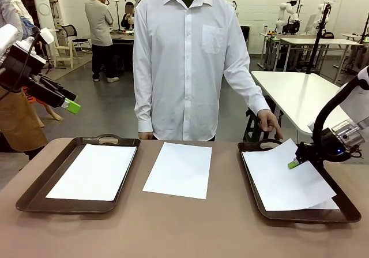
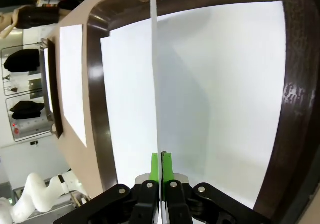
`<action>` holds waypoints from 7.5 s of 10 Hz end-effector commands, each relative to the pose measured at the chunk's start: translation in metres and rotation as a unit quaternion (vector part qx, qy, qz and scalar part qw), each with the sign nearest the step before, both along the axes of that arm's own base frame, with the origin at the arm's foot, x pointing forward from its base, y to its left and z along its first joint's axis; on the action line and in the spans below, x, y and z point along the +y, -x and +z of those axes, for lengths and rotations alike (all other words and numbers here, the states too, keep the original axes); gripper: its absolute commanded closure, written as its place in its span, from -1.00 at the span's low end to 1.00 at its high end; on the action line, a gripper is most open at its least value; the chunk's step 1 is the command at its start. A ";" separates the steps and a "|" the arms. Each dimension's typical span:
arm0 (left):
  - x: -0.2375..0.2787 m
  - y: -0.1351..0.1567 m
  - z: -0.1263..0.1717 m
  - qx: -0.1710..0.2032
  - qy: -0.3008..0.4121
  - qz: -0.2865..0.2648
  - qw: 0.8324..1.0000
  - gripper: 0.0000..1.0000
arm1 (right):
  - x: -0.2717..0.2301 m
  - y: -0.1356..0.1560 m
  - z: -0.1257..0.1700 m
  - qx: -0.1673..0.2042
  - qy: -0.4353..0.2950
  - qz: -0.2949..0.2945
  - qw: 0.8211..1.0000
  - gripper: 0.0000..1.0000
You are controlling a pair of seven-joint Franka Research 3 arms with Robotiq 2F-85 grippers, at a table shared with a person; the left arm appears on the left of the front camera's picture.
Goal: Sort the A4 documents.
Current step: Place the A4 Paper in the designated Handle tray, then receive the A4 Paper.
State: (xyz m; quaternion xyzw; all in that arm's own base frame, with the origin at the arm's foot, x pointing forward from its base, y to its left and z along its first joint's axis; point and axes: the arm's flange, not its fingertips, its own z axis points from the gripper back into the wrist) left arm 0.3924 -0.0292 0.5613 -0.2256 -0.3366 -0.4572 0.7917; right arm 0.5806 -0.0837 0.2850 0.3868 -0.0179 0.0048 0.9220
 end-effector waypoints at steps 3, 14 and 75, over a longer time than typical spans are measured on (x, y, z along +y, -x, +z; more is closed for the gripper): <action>0.001 -0.001 -0.001 -0.001 0.008 -0.005 1.000 -1.00 | -0.001 0.006 0.006 -0.007 0.042 -0.030 0.999 0.61; 0.001 -0.001 -0.001 -0.001 0.008 -0.005 1.000 -1.00 | -0.011 0.015 0.046 -0.051 0.202 -0.074 0.975 -0.62; 0.001 -0.001 -0.001 -0.001 0.008 -0.005 1.000 -1.00 | -0.012 0.151 0.242 -0.463 0.047 0.292 0.835 -1.00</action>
